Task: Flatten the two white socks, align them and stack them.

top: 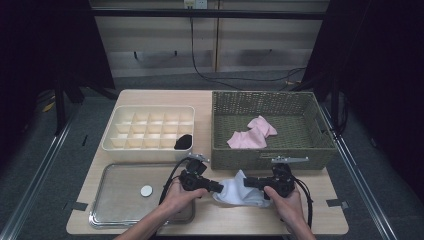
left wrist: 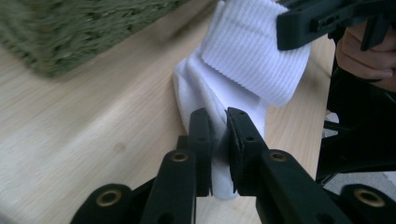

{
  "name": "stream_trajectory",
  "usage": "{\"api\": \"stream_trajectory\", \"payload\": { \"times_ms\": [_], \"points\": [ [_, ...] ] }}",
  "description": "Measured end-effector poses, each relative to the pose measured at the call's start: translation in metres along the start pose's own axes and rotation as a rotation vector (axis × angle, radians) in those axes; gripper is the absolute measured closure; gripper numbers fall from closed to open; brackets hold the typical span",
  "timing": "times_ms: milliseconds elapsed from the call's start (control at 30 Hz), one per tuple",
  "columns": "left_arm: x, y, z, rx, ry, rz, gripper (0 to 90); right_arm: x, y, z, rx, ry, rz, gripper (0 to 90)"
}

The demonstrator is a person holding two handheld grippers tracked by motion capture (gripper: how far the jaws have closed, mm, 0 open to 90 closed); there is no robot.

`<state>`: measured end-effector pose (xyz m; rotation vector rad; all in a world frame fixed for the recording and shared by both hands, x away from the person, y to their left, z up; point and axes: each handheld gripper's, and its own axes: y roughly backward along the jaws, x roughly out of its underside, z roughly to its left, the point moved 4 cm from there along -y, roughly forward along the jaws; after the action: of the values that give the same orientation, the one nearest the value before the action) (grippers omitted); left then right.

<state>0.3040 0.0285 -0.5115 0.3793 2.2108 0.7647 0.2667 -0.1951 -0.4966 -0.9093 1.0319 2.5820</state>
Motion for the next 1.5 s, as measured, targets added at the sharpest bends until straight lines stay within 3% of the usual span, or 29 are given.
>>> {"api": "stream_trajectory", "payload": {
  "times_ms": [267, 367, 500, 633, 867, 1000, 1033, 1100, 1267, 1333, 1433, 1500],
  "points": [
    [0.007, 0.013, 0.001, -0.019, 0.013, 0.008, 62.7, 0.000, -0.013, 0.008, -0.008, 0.022, 0.019, 80.2],
    [0.010, 0.012, 0.004, -0.018, 0.018, 0.026, 65.1, 0.002, -0.017, 0.009, -0.003, 0.027, 0.030, 79.7],
    [0.011, 0.008, 0.006, -0.022, 0.001, 0.032, 78.4, 0.003, -0.022, 0.012, -0.025, 0.021, 0.038, 75.5],
    [0.010, 0.004, 0.011, -0.031, 0.026, 0.029, 81.7, 0.004, -0.027, 0.018, -0.056, 0.028, 0.043, 70.8],
    [0.011, 0.005, 0.012, -0.029, 0.021, 0.038, 81.7, 0.002, -0.023, 0.021, -0.082, 0.015, 0.013, 59.5],
    [0.011, 0.007, 0.011, -0.033, 0.023, 0.031, 76.2, 0.001, -0.022, 0.022, -0.083, 0.021, 0.010, 58.0],
    [0.010, 0.007, 0.011, -0.053, 0.020, 0.014, 73.3, 0.002, -0.022, 0.021, -0.084, 0.020, 0.011, 58.3],
    [0.010, 0.010, 0.011, -0.011, 0.032, 0.012, 70.4, 0.004, -0.025, 0.021, -0.079, 0.024, 0.033, 59.9],
    [0.008, 0.012, 0.007, -0.001, 0.041, -0.008, 63.2, 0.010, -0.034, 0.021, -0.069, 0.027, 0.066, 58.2],
    [0.008, 0.007, 0.007, -0.019, 0.040, 0.011, 60.6, 0.013, -0.039, 0.021, -0.053, 0.038, 0.095, 55.4],
    [0.008, 0.001, 0.012, -0.016, 0.055, 0.022, 61.6, 0.016, -0.043, 0.021, -0.043, 0.035, 0.111, 54.1],
    [0.007, 0.001, 0.012, 0.000, 0.053, 0.024, 67.8, 0.018, -0.047, 0.023, -0.040, 0.047, 0.121, 54.1]
  ]
}}
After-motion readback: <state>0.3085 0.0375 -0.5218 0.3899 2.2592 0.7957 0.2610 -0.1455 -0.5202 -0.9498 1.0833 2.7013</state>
